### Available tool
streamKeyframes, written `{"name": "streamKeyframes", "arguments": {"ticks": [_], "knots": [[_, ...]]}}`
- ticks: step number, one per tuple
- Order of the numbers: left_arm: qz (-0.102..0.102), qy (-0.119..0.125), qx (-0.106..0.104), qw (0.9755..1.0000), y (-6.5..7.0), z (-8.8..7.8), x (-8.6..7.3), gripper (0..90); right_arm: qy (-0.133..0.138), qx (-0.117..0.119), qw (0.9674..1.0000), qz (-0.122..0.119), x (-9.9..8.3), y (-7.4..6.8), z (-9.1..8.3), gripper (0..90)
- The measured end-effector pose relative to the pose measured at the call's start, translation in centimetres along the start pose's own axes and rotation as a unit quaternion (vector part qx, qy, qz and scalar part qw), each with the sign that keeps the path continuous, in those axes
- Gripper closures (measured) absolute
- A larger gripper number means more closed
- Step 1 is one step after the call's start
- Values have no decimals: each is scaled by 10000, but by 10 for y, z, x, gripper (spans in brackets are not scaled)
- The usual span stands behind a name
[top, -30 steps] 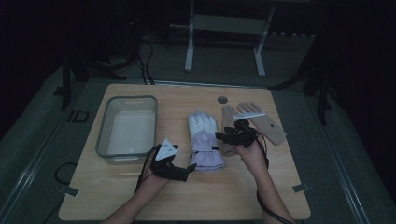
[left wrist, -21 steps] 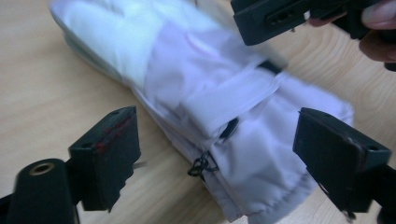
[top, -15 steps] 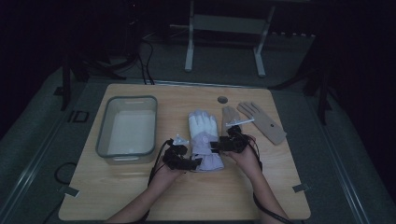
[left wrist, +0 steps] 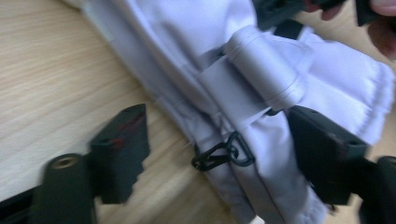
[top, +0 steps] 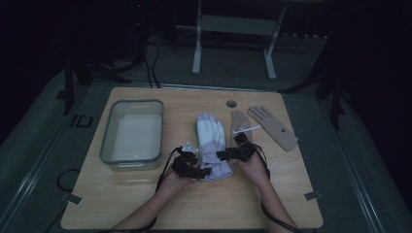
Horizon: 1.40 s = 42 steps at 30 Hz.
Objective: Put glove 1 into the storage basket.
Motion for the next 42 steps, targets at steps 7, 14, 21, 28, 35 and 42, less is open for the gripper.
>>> {"name": "streamKeyframes", "arguments": {"ticks": [7,14,21,28,35,42], "knots": [[210,-11,49,9998,8,-7,1,607,-42,-190,9998,-41,2,-8,-1,743],[218,-8,-106,9997,8,-13,6,711,182,-117,9998,39,-2,-12,-12,774],[305,40,-181,9994,8,-26,22,721,440,-122,9989,-68,8,-23,-28,774],[485,148,-186,9985,6,-46,38,721,645,-89,9977,-193,21,-37,-43,774],[613,281,-141,9976,2,-69,51,721,795,-78,9961,-380,37,-57,-53,774],[686,355,-75,9970,-5,-89,60,722,874,-73,9945,-567,54,-74,-57,773]]}}
Point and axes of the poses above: each handheld gripper's, and its own axes: z roughly forward along the jaws, x roughly out of its top, y roughly to its right, the point moved 4 cm from there along z, roughly forward along the jaws, and after that the axes turned 10 degrees about x, right-handed, at the moved point
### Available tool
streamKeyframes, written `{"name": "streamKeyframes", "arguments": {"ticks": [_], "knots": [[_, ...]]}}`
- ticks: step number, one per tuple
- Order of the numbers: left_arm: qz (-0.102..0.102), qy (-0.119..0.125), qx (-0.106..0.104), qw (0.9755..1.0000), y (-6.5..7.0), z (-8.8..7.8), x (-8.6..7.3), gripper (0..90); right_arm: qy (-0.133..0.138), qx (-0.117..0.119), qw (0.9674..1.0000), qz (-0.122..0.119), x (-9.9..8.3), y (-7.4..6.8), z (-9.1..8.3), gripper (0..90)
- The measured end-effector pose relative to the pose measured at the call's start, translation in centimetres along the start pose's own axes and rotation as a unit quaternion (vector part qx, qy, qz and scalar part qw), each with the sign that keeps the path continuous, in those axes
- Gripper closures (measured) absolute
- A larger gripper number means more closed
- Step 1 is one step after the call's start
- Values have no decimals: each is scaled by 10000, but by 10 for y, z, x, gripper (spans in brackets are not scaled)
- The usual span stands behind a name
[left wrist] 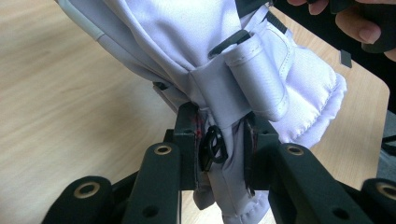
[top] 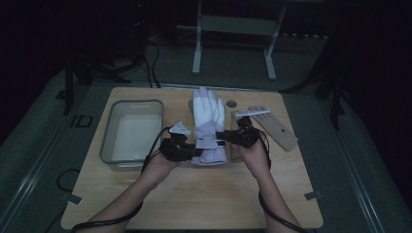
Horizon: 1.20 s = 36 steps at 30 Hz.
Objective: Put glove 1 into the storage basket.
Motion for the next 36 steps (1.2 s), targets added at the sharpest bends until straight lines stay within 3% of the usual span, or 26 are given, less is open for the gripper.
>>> {"name": "streamKeyframes", "arguments": {"ticks": [14,25,36], "knots": [[-82,39,126,9999,-33,-38,-2,721,27,207,9995,-224,31,-27,26,773],[-141,44,335,9993,-68,-77,-13,721,-64,378,9983,-433,57,-56,63,773],[-238,-118,505,9984,-109,-117,-38,720,-175,685,9962,-502,75,-88,117,773]]}}
Point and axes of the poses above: each handheld gripper's, and its own axes: z roughly forward along the jaws, x roughly out of its top, y roughly to its right, the point moved 4 cm from there along z, roughly forward along the jaws, and after that the axes turned 10 degrees about x, right-handed, at the moved point
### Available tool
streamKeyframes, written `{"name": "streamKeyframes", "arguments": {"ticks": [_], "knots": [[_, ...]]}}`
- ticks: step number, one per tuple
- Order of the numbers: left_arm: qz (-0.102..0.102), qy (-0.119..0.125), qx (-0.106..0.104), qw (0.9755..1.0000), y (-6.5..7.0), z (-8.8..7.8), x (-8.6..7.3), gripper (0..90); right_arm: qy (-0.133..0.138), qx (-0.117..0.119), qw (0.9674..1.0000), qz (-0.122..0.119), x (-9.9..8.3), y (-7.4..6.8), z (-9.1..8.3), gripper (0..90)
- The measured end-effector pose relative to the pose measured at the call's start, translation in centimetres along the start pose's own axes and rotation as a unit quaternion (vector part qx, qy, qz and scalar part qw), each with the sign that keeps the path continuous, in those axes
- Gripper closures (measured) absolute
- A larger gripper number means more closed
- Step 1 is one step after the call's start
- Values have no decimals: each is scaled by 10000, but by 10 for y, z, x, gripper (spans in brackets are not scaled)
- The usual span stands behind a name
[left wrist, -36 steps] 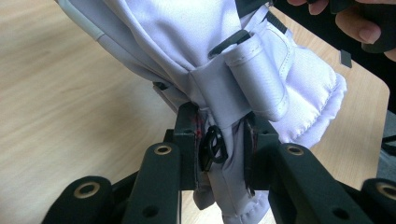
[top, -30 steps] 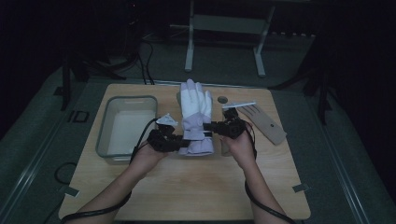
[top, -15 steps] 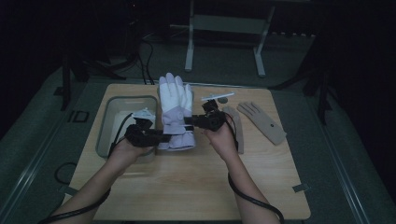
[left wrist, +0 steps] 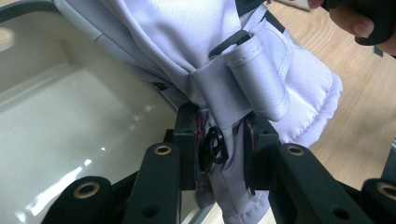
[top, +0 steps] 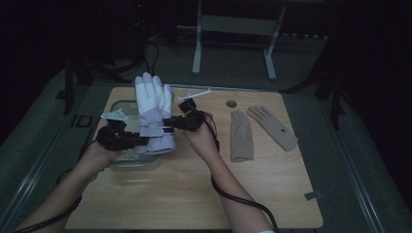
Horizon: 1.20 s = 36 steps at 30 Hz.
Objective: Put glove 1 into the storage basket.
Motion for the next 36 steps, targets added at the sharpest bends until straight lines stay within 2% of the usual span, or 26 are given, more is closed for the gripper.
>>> {"name": "streamKeyframes", "arguments": {"ticks": [3,4,6,7,10,14,18,22,29,34,36], "knots": [[-34,-53,83,9999,-12,-10,-8,720,-60,46,10000,-51,6,-8,17,773],[-34,-53,83,9999,-12,-10,-8,720,-79,72,9999,-57,8,-10,23,773],[-115,-62,149,9998,-23,-19,-17,720,-121,129,9998,-68,11,-14,33,773],[-115,-62,149,9998,-23,-19,-17,720,-146,151,9997,-79,13,-16,39,773],[-193,-85,235,9995,-38,-29,-26,719,-226,193,9995,-133,18,-23,55,773],[-157,-66,176,9997,-52,-31,-32,717,-264,234,9993,-130,23,-25,70,774],[-79,-113,38,9999,-62,-23,-41,717,-271,235,9993,-65,19,-21,81,774],[-119,-253,24,9996,-67,-9,-50,715,-401,172,9990,29,9,-11,92,774],[-145,-471,-53,9988,-69,11,-58,711,-559,110,9981,222,-6,6,103,774],[41,-611,4,9981,-68,19,-63,695,-707,93,9968,374,-19,13,109,774],[42,-637,-12,9980,-68,21,-64,678,-751,97,9962,439,-22,15,110,775]]}}
Point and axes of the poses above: each handheld gripper's, and its own axes: z roughly forward along the jaws, x roughly out of its top, y roughly to its right, the point moved 4 cm from there along z, roughly forward along the jaws, and after that the axes turned 10 degrees about x, right-handed, at the moved point
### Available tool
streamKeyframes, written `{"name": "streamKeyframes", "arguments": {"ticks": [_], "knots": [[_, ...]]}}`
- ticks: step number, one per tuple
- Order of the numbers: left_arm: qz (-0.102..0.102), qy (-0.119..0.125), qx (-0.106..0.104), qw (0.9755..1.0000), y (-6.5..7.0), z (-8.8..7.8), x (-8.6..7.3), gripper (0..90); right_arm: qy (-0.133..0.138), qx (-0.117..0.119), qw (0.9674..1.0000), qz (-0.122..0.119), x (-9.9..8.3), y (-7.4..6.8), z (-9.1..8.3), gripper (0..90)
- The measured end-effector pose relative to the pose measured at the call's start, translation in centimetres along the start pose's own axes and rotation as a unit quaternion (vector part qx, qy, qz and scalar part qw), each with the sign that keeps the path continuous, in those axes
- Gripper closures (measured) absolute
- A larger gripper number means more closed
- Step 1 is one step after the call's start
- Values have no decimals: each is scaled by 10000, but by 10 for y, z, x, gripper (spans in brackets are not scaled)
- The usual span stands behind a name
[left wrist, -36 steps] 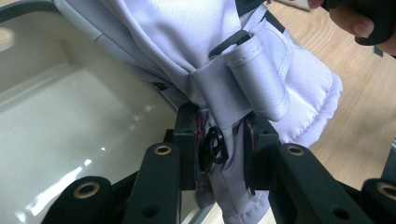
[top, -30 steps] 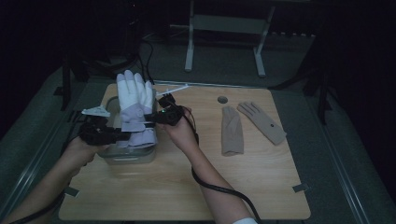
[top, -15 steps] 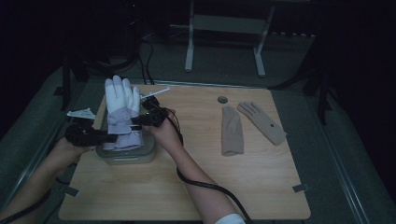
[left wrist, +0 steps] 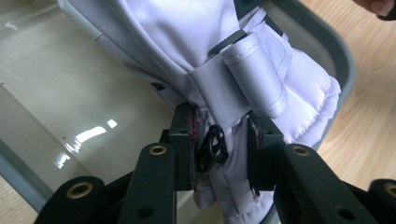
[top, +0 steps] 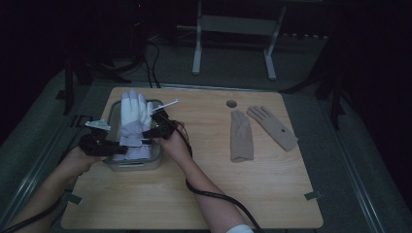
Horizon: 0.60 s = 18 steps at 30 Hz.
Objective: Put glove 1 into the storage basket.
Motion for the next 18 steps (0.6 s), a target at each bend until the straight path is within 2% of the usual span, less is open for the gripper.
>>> {"name": "streamKeyframes", "arguments": {"ticks": [2,5,7,10,15,18], "knots": [[-83,-40,-24,10000,-1,2,-1,637,-37,-17,10000,40,-2,2,2,775],[-89,-21,40,10000,0,3,-1,574,-58,-10,9999,129,-5,4,3,775],[-93,91,164,9998,0,2,1,474,-80,-79,9998,136,-6,6,4,783],[-251,290,299,9988,-2,0,4,384,-164,-176,9997,67,-8,7,7,784],[-448,611,542,9957,-2,1,6,349,-321,-422,9986,-65,-8,5,11,782],[-532,801,545,9939,0,0,6,349,-450,-612,9970,-157,-7,3,14,769]]}}
Point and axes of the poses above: each handheld gripper's, and its own axes: z roughly forward along the jaws, x roughly out of its top, y roughly to its right, the point moved 4 cm from there along z, roughly forward along the jaws, and after that the axes turned 10 degrees about x, right-handed, at the moved point
